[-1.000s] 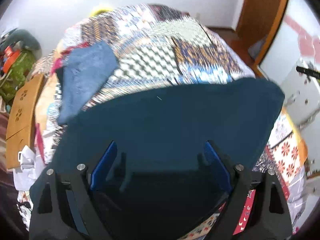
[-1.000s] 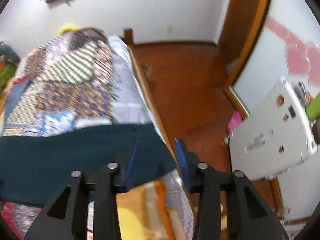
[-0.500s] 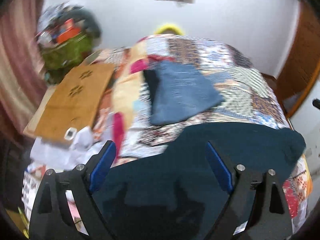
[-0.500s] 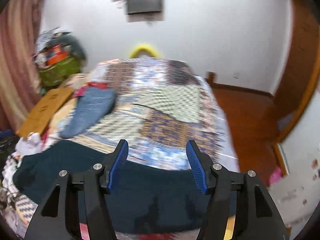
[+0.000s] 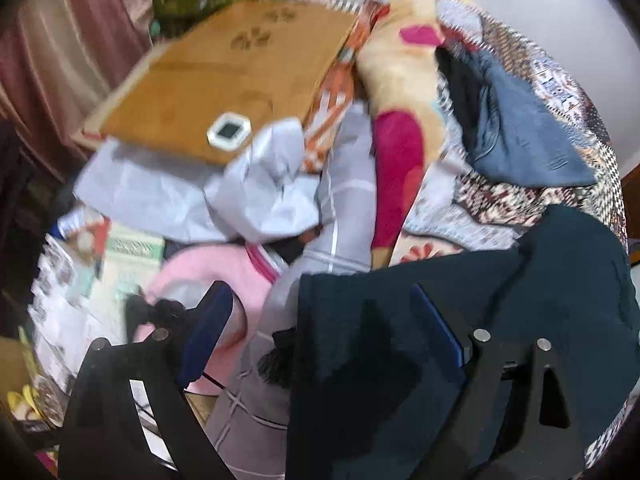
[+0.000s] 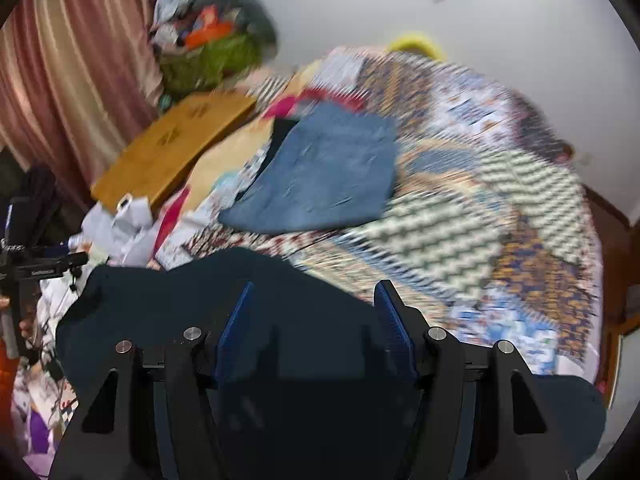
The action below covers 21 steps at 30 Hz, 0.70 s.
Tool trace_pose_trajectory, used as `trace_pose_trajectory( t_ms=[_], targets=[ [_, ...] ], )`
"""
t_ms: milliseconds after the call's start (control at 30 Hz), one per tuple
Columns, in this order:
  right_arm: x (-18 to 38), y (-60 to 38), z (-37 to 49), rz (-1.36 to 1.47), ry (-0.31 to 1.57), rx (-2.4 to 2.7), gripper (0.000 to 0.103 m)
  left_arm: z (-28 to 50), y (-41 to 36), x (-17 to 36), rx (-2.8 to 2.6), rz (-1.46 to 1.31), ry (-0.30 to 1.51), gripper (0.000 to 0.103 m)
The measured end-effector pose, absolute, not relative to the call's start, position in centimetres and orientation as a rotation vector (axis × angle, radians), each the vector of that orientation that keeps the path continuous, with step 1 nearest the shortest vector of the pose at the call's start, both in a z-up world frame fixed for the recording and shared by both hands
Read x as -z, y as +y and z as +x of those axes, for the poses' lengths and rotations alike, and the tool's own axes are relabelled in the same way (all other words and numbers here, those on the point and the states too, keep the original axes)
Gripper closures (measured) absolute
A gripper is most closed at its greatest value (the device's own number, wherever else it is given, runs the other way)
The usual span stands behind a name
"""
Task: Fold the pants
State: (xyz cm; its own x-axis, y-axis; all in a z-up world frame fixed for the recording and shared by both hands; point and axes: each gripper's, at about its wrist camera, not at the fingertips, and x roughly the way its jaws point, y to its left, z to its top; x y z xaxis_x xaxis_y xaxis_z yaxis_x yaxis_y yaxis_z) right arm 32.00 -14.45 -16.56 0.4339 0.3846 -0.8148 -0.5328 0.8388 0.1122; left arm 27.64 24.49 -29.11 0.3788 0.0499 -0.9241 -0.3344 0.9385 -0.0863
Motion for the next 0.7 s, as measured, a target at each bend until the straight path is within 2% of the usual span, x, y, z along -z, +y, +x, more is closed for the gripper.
trace_pose_trajectory(
  t_ms=[167,233,300,333,367,400,433,467,500,533,567,633,700],
  targets=[
    [18.9,-10.3,34.0,-0.243,1.037,-0.648,0.045,28.1,23.9,32.5,-0.174,-0.351,1.228,0.013],
    [19.9,-8.7,35.2,-0.257,1.075,-0.669,0.045,28.5,23.4,33.2,-0.147,-0.358,1.232,0.018],
    [20.7,-7.4,36.3,-0.269,1.11,-0.692,0.045,28.8,23.1,33.0,-0.121,-0.366,1.217,0.033],
    [21.1,-6.8,36.7,-0.279,1.127,-0.704,0.045,28.8,23.0,32.7,-0.123,-0.364,1.2,0.036],
    [21.5,-6.3,37.1,-0.288,1.142,-0.715,0.045,28.8,23.0,32.5,-0.14,-0.355,1.183,0.044],
    [22.1,-5.6,37.4,-0.303,1.169,-0.733,0.045,28.8,23.0,32.4,-0.153,-0.347,1.174,0.059],
    [22.8,-5.1,37.6,-0.31,1.198,-0.75,0.045,28.8,23.2,32.4,-0.163,-0.35,1.174,0.069],
    [23.3,-4.7,37.8,-0.315,1.222,-0.764,0.051,28.8,23.4,32.5,-0.171,-0.36,1.177,0.076],
    [24.2,-4.3,37.8,-0.325,1.254,-0.778,0.055,28.7,23.7,32.6,-0.165,-0.379,1.172,0.076],
    [24.8,-4.1,37.8,-0.327,1.27,-0.794,0.065,28.8,23.9,32.7,-0.162,-0.389,1.165,0.077],
    [25.1,-4.0,37.7,-0.331,1.275,-0.802,0.071,28.8,24.0,32.6,-0.169,-0.385,1.162,0.078],
    [25.1,-4.0,37.1,-0.339,1.248,-0.81,0.076,28.6,23.9,32.3,-0.197,-0.358,1.144,0.08],
    [24.4,-4.3,36.8,-0.333,1.205,-0.806,0.088,28.6,23.9,31.6,-0.227,-0.323,1.115,0.086]
  ],
)
